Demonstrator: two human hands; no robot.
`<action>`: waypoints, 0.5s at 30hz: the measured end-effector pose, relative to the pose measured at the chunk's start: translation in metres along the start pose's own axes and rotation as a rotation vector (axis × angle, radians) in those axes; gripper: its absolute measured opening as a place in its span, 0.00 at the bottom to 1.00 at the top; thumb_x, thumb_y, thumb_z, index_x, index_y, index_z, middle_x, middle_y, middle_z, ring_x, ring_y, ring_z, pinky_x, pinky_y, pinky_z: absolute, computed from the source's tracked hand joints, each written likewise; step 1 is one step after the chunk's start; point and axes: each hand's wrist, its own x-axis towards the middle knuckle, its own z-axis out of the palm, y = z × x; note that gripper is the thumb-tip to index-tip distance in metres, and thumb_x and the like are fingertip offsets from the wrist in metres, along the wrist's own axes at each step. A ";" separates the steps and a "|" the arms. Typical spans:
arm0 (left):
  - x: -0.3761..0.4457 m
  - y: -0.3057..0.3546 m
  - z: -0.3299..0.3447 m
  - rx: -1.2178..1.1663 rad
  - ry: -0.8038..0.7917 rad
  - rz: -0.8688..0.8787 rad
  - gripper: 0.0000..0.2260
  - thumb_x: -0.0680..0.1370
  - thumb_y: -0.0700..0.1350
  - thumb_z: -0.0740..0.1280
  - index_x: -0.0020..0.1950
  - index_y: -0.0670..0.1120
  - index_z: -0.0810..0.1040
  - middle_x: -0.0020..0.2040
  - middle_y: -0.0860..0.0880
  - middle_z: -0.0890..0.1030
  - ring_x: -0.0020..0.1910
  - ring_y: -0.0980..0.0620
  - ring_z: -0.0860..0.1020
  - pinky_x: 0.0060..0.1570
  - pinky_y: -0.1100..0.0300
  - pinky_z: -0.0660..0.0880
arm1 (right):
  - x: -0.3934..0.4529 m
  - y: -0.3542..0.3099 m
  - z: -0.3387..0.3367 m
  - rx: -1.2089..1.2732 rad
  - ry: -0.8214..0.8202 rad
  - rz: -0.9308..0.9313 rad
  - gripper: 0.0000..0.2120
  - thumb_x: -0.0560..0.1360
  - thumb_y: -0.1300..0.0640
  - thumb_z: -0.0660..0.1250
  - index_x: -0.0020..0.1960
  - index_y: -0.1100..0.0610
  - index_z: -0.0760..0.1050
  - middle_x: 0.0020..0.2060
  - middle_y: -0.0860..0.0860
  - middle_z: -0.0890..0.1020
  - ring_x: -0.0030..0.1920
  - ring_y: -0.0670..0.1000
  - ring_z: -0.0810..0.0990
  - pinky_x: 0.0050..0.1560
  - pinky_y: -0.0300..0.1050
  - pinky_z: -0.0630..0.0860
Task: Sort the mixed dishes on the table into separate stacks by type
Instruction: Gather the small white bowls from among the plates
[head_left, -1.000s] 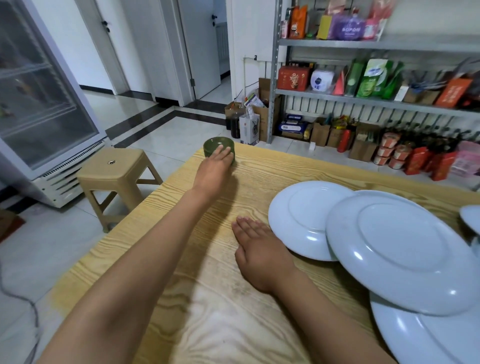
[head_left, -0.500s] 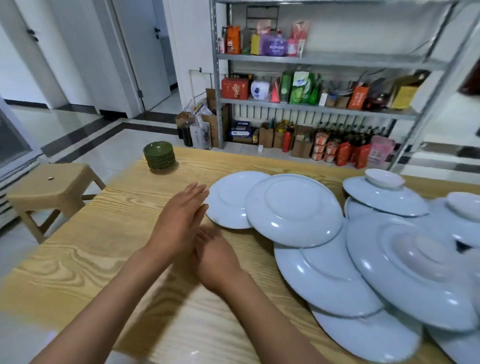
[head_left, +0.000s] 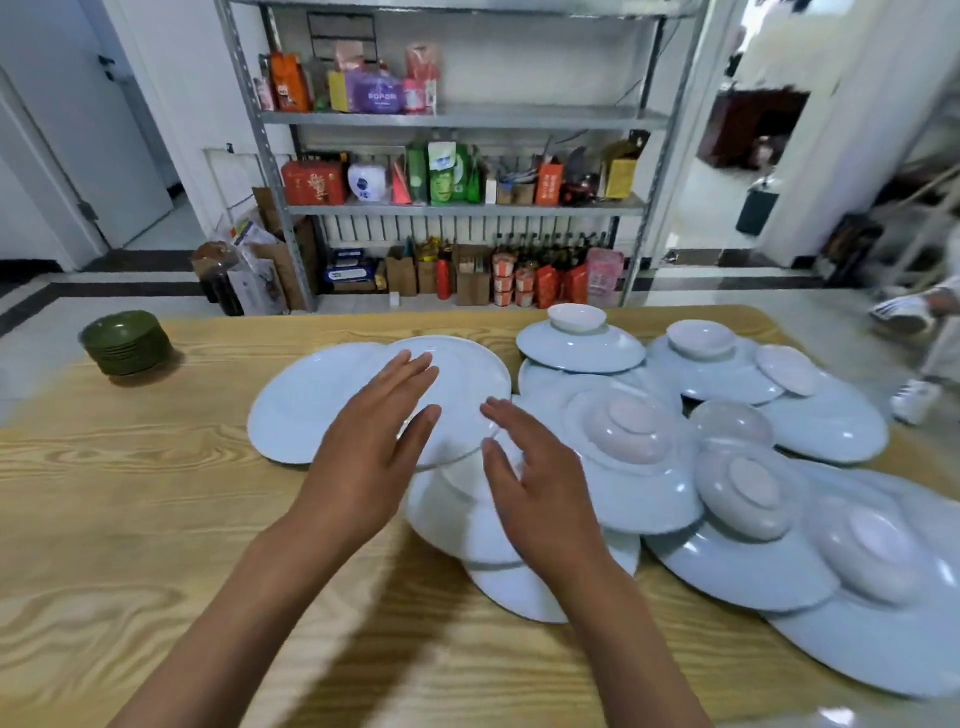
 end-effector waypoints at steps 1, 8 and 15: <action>0.002 0.009 0.010 -0.010 -0.023 0.019 0.22 0.78 0.54 0.57 0.71 0.50 0.70 0.72 0.59 0.66 0.73 0.66 0.56 0.68 0.70 0.53 | 0.002 0.006 -0.018 -0.020 0.066 0.047 0.16 0.80 0.56 0.63 0.66 0.49 0.74 0.65 0.40 0.75 0.66 0.36 0.69 0.67 0.33 0.64; 0.003 0.049 0.073 -0.128 -0.124 0.079 0.20 0.80 0.53 0.59 0.72 0.52 0.69 0.72 0.59 0.66 0.73 0.69 0.55 0.69 0.74 0.51 | 0.015 0.042 -0.093 -0.153 0.303 0.340 0.20 0.77 0.54 0.68 0.67 0.52 0.73 0.65 0.47 0.76 0.64 0.48 0.72 0.57 0.35 0.63; 0.004 0.062 0.099 -0.143 -0.203 0.095 0.19 0.81 0.51 0.59 0.72 0.52 0.68 0.73 0.60 0.65 0.73 0.69 0.53 0.70 0.72 0.51 | 0.037 0.060 -0.105 -0.359 0.053 0.475 0.39 0.70 0.43 0.73 0.75 0.55 0.64 0.73 0.51 0.68 0.73 0.52 0.64 0.70 0.46 0.61</action>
